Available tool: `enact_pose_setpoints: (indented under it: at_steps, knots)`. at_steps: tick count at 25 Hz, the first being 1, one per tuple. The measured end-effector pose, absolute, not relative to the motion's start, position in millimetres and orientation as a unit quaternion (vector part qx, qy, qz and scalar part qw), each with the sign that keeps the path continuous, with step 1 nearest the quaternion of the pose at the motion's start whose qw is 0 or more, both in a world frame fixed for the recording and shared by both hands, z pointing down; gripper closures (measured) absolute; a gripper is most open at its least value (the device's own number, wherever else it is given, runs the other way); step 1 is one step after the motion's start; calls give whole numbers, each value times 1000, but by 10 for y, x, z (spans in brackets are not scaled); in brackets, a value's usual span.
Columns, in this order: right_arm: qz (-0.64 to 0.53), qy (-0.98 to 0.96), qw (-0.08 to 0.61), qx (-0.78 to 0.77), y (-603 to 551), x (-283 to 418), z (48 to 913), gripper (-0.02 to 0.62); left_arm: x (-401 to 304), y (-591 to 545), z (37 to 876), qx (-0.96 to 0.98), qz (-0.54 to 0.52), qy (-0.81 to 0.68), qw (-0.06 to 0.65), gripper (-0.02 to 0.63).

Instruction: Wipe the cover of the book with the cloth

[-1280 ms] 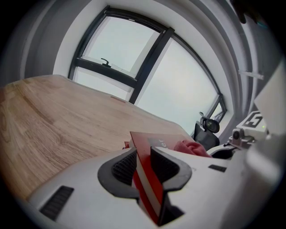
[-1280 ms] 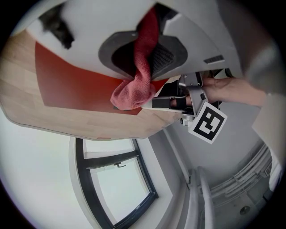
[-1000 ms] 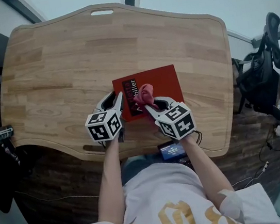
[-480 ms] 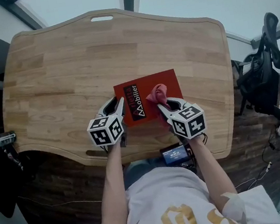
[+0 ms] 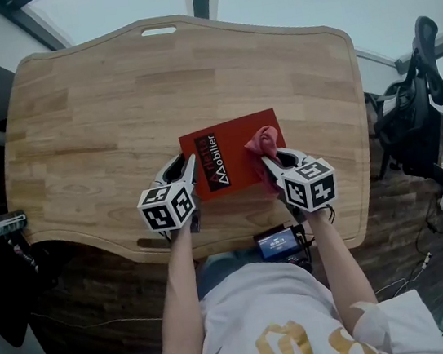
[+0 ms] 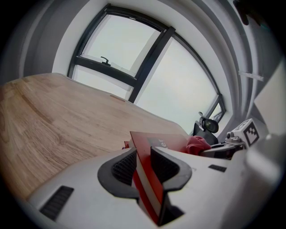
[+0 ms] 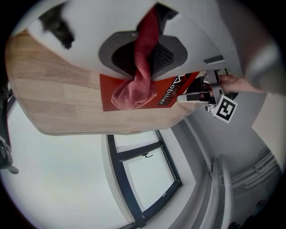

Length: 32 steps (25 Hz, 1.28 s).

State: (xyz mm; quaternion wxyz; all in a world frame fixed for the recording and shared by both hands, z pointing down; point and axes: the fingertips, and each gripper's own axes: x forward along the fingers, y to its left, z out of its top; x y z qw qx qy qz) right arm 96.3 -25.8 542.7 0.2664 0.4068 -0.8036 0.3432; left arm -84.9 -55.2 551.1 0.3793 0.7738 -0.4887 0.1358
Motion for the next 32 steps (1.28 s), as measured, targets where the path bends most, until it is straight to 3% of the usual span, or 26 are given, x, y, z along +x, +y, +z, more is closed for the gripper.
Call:
enact_pose_setpoints:
  at_steps: [32]
  knots:
    - [342,-784,270,442,-344,1220,5438,526,-848,-561,5515,767,128,-496,386,503]
